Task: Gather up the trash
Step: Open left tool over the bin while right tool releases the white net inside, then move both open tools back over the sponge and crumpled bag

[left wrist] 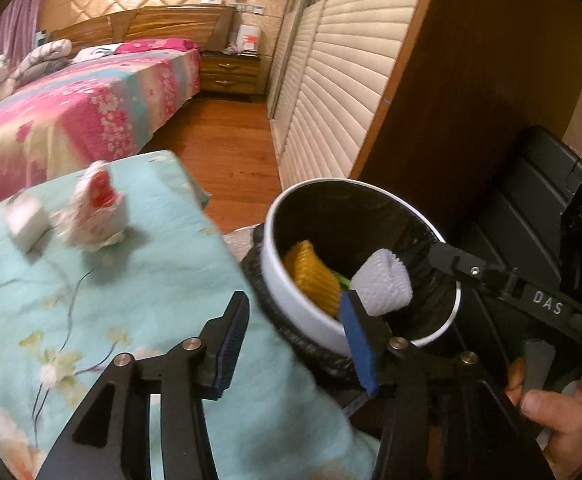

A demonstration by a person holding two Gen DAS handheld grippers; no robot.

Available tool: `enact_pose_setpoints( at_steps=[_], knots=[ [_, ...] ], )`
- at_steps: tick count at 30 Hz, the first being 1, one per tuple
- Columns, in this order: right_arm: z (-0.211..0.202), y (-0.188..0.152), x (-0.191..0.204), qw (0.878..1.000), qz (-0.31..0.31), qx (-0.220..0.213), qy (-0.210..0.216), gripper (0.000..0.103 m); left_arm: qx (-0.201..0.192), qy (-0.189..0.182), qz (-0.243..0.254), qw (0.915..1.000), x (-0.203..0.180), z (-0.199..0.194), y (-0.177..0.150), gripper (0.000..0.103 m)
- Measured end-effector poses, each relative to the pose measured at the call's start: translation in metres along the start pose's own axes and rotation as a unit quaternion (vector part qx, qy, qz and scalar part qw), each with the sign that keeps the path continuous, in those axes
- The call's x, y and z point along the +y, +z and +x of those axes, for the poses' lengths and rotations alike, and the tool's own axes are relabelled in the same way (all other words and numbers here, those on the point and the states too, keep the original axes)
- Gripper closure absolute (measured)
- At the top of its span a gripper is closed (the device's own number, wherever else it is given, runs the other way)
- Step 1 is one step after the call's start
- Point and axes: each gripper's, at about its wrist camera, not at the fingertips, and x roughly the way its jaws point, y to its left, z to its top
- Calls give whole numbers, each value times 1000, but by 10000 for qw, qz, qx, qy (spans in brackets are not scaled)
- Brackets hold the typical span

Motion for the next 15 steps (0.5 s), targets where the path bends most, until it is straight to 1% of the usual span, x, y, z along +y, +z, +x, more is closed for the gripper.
enact_pose_setpoints(
  at_steps=[4,9,15],
  knots=[
    [-2,-7,14,9999,-63,-13,105,28,-116,147,-178,9997,18,-22,-13,54],
    [-5,-14,40,9993,-243,-42,287,25,-226,334,-427,9983,39,-46,-27,52],
    [0,-23,73,9973,-519,3,522,23,-257,579,-649,9959,63,-68,-42,52]
  ],
)
